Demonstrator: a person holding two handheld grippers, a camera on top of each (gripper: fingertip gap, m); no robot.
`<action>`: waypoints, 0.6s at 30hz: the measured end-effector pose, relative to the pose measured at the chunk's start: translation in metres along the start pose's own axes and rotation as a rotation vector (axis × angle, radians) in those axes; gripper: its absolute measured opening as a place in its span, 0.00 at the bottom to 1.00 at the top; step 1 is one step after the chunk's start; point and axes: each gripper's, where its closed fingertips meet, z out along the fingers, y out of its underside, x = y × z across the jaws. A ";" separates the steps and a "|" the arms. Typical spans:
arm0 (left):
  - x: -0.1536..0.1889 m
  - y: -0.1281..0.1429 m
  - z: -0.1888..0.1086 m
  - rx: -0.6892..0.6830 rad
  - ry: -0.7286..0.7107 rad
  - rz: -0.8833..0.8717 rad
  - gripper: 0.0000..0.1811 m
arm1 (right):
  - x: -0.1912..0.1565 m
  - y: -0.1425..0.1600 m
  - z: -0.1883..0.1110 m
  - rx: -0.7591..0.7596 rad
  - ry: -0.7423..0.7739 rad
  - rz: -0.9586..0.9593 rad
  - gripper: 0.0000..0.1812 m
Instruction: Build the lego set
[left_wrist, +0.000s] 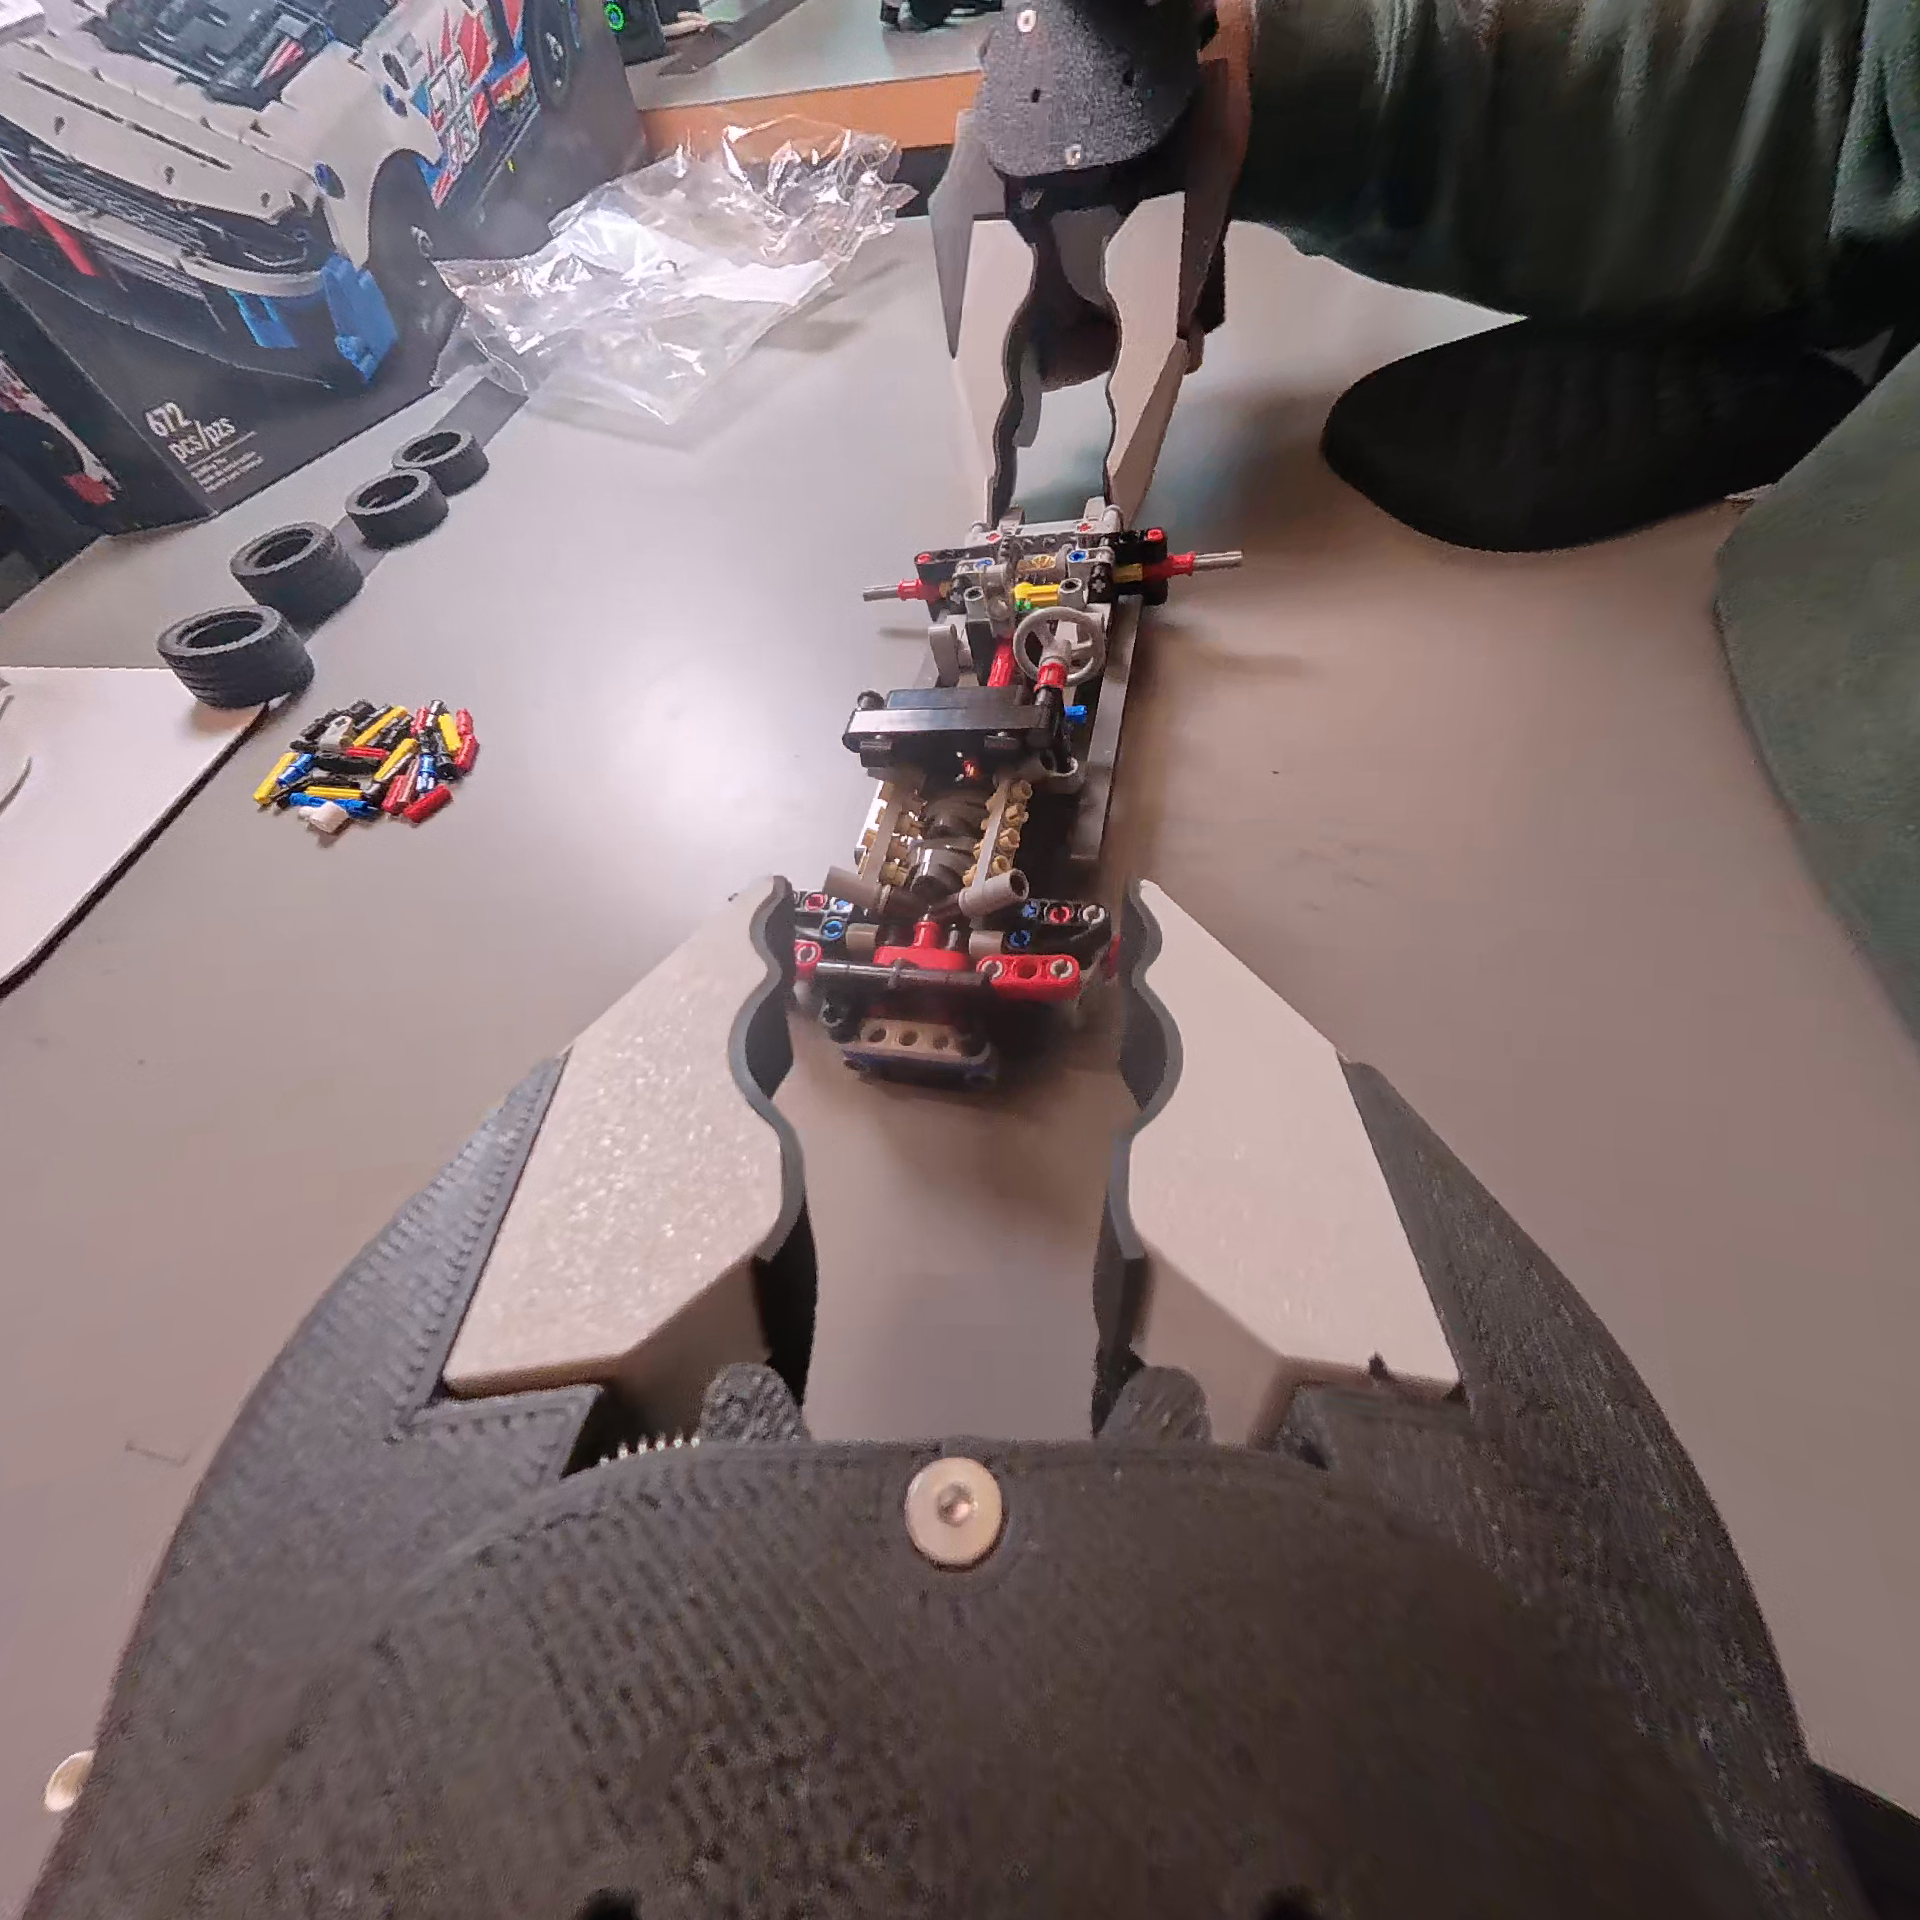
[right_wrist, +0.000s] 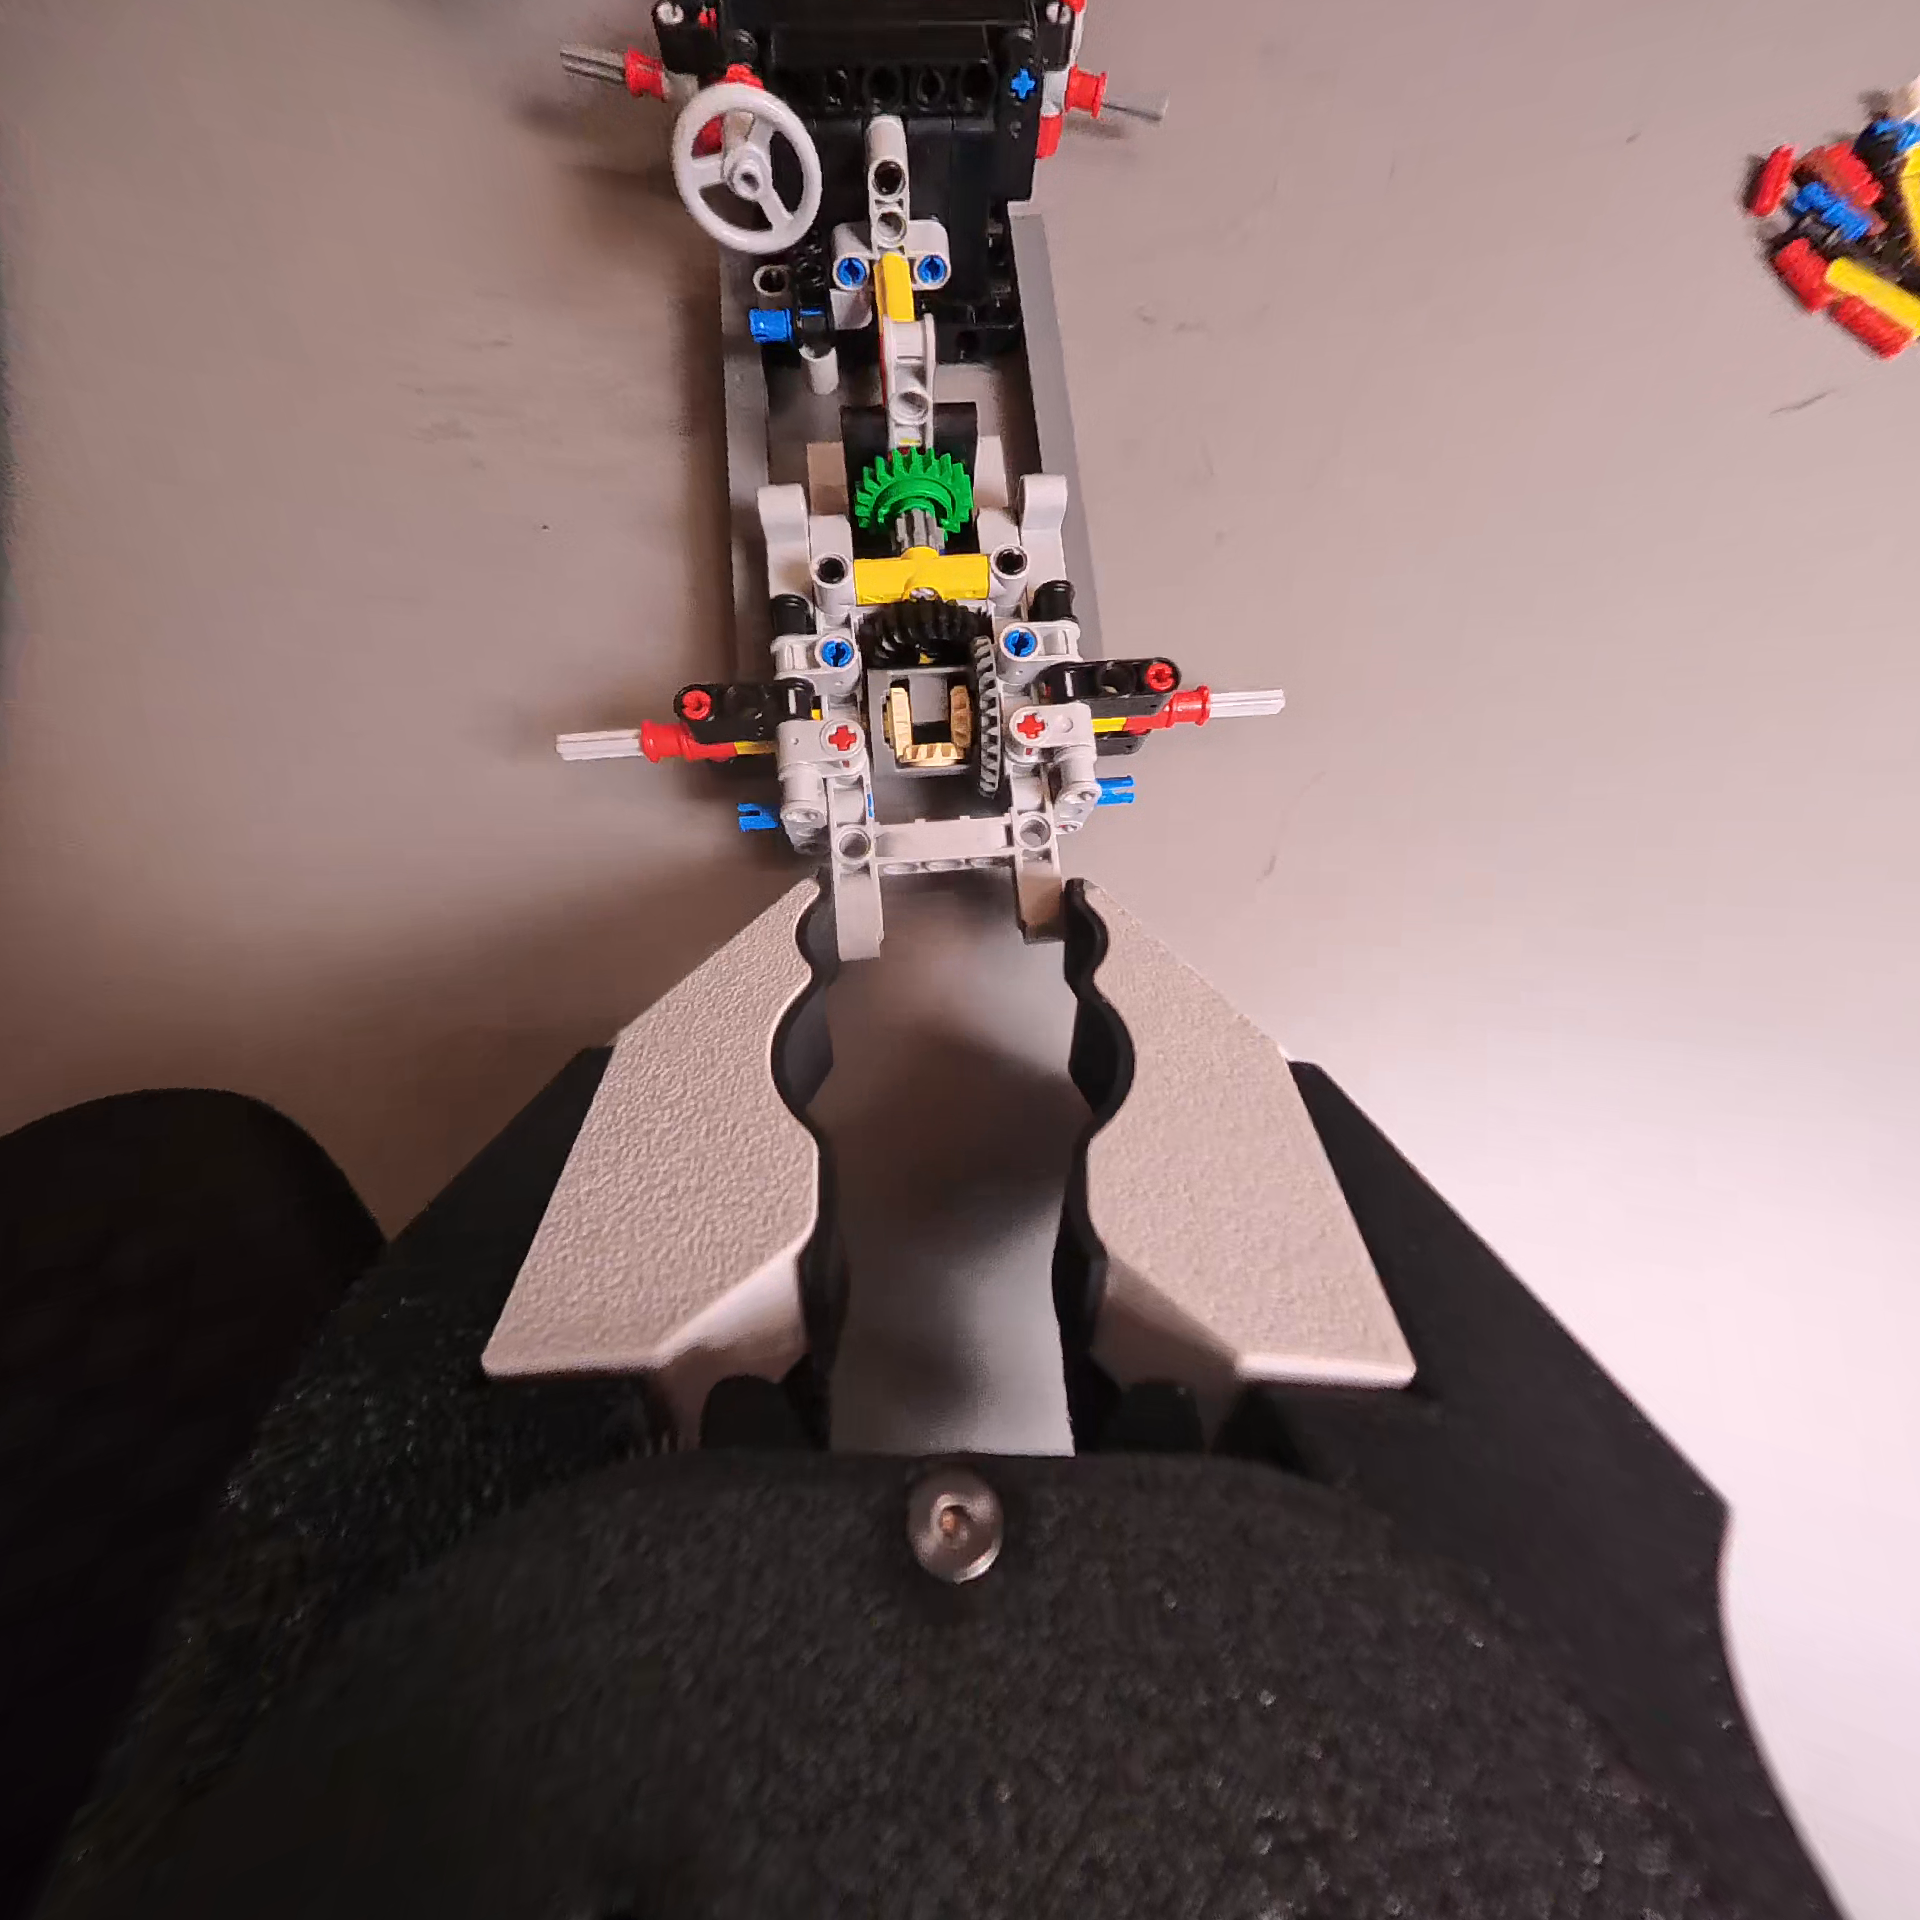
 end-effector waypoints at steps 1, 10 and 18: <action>0.003 0.000 -0.002 -0.006 0.014 0.001 0.35 | -0.002 0.001 -0.002 0.006 -0.017 0.016 0.22; -0.008 0.034 0.005 -0.175 -0.102 0.214 0.41 | -0.020 0.001 -0.019 0.027 -0.310 0.332 0.22; 0.003 0.042 0.030 -0.199 -0.059 0.349 0.25 | -0.045 0.001 -0.016 -0.001 -0.599 0.542 0.01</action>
